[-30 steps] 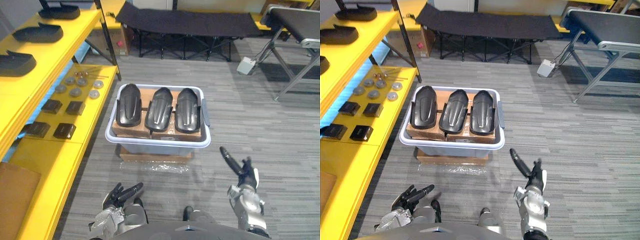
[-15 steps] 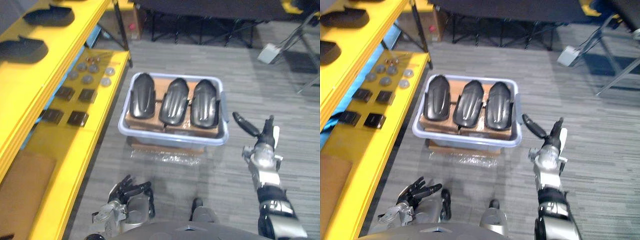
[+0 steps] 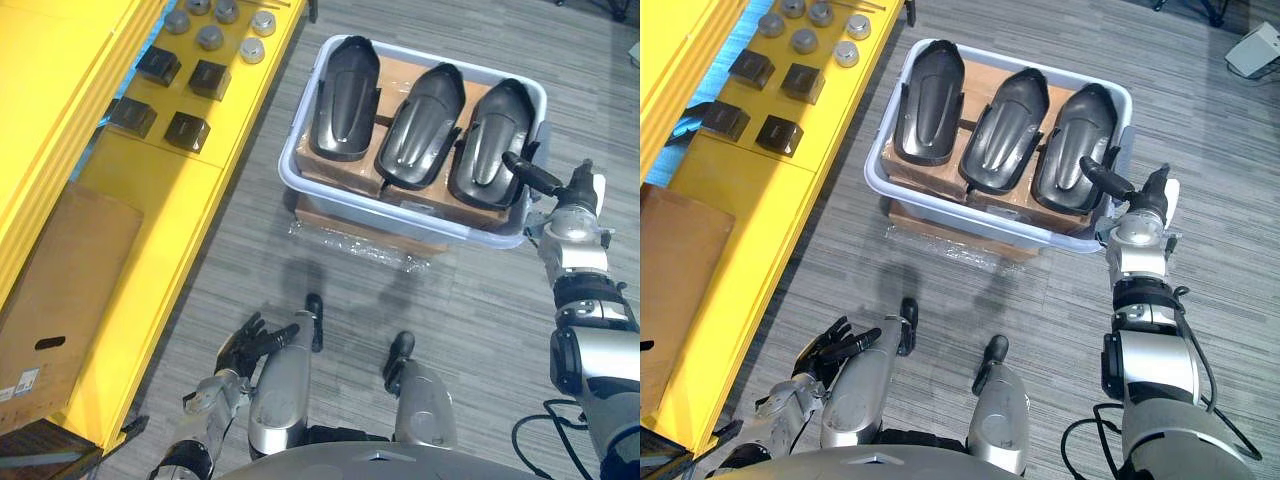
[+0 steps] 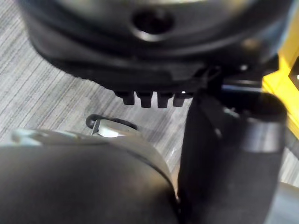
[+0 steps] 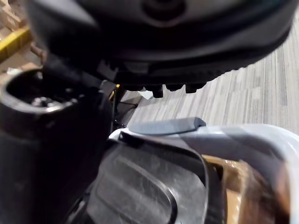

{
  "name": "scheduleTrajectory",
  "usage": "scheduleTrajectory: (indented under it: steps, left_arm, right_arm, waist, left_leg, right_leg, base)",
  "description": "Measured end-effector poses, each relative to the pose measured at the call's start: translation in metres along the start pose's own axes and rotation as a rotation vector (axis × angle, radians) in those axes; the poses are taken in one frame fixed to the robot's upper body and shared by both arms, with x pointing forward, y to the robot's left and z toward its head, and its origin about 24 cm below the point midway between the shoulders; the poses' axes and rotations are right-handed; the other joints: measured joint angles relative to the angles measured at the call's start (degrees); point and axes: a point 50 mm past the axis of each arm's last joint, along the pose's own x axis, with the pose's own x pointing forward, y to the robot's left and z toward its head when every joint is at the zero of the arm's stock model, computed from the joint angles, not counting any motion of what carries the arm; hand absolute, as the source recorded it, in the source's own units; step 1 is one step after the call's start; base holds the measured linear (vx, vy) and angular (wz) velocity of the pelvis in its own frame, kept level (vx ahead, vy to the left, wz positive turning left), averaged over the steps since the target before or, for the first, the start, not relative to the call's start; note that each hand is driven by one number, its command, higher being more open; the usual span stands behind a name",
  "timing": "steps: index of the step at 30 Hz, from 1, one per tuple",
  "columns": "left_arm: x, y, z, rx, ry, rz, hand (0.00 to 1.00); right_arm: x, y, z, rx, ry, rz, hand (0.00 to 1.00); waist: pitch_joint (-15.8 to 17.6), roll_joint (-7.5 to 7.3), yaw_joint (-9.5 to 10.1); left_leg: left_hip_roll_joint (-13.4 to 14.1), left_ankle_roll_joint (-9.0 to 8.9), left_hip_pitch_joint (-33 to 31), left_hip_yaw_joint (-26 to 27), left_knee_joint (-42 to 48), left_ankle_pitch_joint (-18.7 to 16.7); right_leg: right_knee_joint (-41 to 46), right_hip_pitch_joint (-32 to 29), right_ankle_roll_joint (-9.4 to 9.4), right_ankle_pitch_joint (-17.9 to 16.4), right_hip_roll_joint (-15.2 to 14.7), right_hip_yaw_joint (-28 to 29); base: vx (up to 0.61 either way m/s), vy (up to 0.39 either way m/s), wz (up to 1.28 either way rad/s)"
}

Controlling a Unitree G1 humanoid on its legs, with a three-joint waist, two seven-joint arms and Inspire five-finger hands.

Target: Walk over and take three plastic housings, then place them on the shelf

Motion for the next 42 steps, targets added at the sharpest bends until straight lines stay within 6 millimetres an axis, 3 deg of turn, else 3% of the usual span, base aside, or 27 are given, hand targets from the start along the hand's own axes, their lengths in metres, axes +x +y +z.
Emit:
scheduleTrajectory:
  steps: [7,10,11,16,20,26,29,42]
  left_arm:
    - [0.005,-0.008,0.006,-0.027,-0.019,-0.023,1.00]
    - [0.007,-0.017,0.012,-0.061,-0.050,-0.046,1.00]
    - [0.008,-0.021,0.015,-0.070,-0.061,-0.061,1.00]
    - [0.013,-0.042,0.023,-0.087,-0.092,-0.126,1.00]
    - [0.012,-0.041,0.021,-0.116,-0.086,-0.105,1.00]
    - [0.012,-0.043,0.022,-0.095,-0.083,-0.106,1.00]
    - [0.012,-0.045,0.024,-0.064,-0.088,-0.121,1.00]
    - [0.011,-0.043,0.026,-0.037,-0.091,-0.089,1.00]
  right_arm:
    - [0.002,0.005,0.012,-0.003,0.097,0.023,1.00]
    - [0.006,-0.005,0.028,-0.040,0.100,0.020,1.00]
    - [0.007,-0.008,0.032,-0.048,0.106,0.017,0.00]
    - [0.011,-0.032,0.042,-0.186,0.139,-0.087,0.00]
    - [0.013,-0.058,0.049,-0.253,0.133,-0.180,0.00]
    - [0.013,-0.060,0.040,-0.314,0.187,-0.196,0.00]
    - [0.012,-0.044,0.030,-0.311,0.220,-0.125,0.00]
    - [0.013,-0.042,0.021,-0.424,0.049,-0.151,0.00]
  waist:
    - [0.6,0.37,0.71]
    - [0.6,0.44,0.77]
    - [0.7,0.55,0.53]
    - [1.1,1.37,0.55]
    - [1.4,1.96,0.48]
    - [1.4,1.96,0.35]
    - [1.4,1.97,0.27]
    - [1.3,1.99,0.05]
  left_leg:
    - [-0.4,0.81,-2.6,-0.6,0.5,0.9]
    - [-0.7,0.60,-3.8,-0.7,0.5,1.1]
    - [-1.0,0.34,-4.4,-1.0,0.4,1.3]
    - [-1.9,-0.07,-6.0,-1.5,-0.8,2.6]
    - [-2.2,-0.26,-6.2,-1.5,-2.5,3.8]
    - [-2.1,-0.53,-5.1,-1.6,-5.0,5.9]
    - [-1.9,-0.92,-4.6,-1.4,-5.8,6.6]
    - [-1.6,-0.65,-4.3,-0.8,-6.2,6.8]
  right_leg:
    - [3.3,-3.0,-0.09,-1.5,-1.0,-1.3]
    - [5.9,-5.2,-0.32,-2.8,-1.9,-1.6]
    - [6.6,-5.9,-0.36,-3.1,-2.1,-1.9]
    - [9.1,-8.6,-0.72,-4.1,-3.4,-2.6]
    - [10.0,-9.8,-0.96,-4.6,-4.1,-2.7]
    - [11.6,-9.9,-2.04,-5.8,-4.8,-4.2]
    - [12.0,-9.9,-2.43,-6.3,-4.8,-4.7]
    - [11.8,-9.5,-2.39,-6.3,-4.6,-4.6]
  base:
    - [0.00,-0.007,0.08]
    - [-0.02,-0.015,0.05]
    - [-0.03,-0.018,0.14]
    - [-0.04,-0.011,0.11]
    - [-0.02,-0.019,0.06]
    - [0.02,-0.066,0.09]
    - [0.03,-0.060,0.05]
    - [0.00,-0.001,0.00]
